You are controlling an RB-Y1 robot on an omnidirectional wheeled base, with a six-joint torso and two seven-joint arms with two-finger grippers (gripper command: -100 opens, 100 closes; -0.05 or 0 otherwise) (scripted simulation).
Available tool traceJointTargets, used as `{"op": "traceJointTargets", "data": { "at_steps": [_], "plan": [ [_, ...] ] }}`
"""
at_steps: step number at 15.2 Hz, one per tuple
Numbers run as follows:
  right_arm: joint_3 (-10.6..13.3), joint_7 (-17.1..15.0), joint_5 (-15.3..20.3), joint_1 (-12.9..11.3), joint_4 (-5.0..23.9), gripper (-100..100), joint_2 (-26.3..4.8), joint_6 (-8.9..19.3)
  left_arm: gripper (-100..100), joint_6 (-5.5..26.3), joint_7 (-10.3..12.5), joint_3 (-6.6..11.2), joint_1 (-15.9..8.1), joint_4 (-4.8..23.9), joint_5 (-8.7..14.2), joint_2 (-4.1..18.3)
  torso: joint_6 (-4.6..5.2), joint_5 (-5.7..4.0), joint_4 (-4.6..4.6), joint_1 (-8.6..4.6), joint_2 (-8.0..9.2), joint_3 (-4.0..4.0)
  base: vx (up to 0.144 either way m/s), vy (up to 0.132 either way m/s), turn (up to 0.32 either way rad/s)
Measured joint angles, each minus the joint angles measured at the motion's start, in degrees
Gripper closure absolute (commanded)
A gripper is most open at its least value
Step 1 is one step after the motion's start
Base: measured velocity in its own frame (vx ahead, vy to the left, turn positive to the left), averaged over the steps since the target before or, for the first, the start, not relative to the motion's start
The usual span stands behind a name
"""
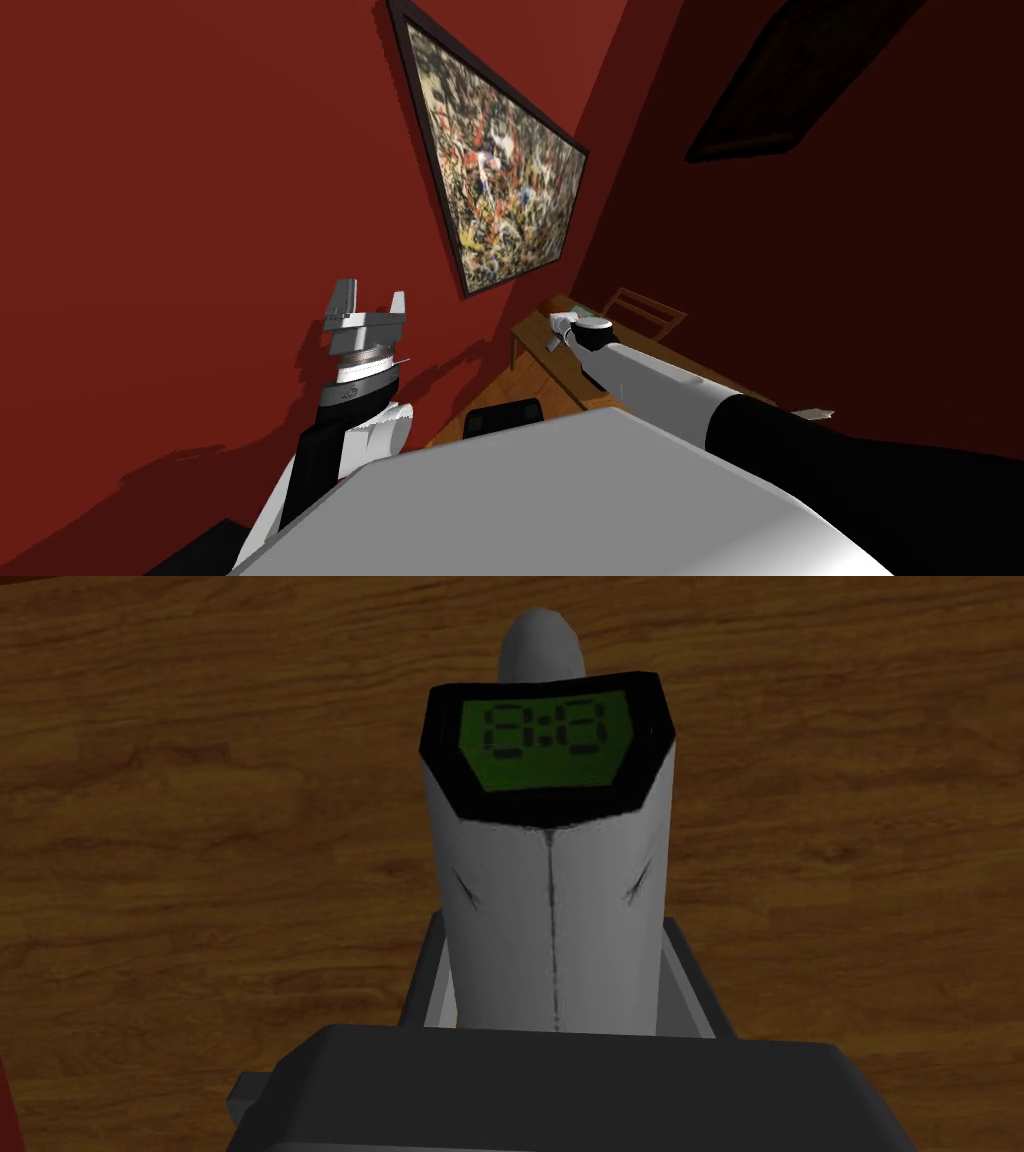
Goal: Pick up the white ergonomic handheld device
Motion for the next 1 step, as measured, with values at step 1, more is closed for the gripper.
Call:
{"op": "traceJointTargets", "data": {
  "at_steps": [1],
  "plan": [
    [-0.91, 1.76, -1.01, -1.06, -3.74, 100, 2.27, -0.2, 0, 0.0, 0.0, 0.0, -0.01, 0.0, 0.0, 0.0, -0.03, 0.0, 0.0, 0.05, 0.02, 0.01, 0.006, 0.001, -0.03]
  ]
}}
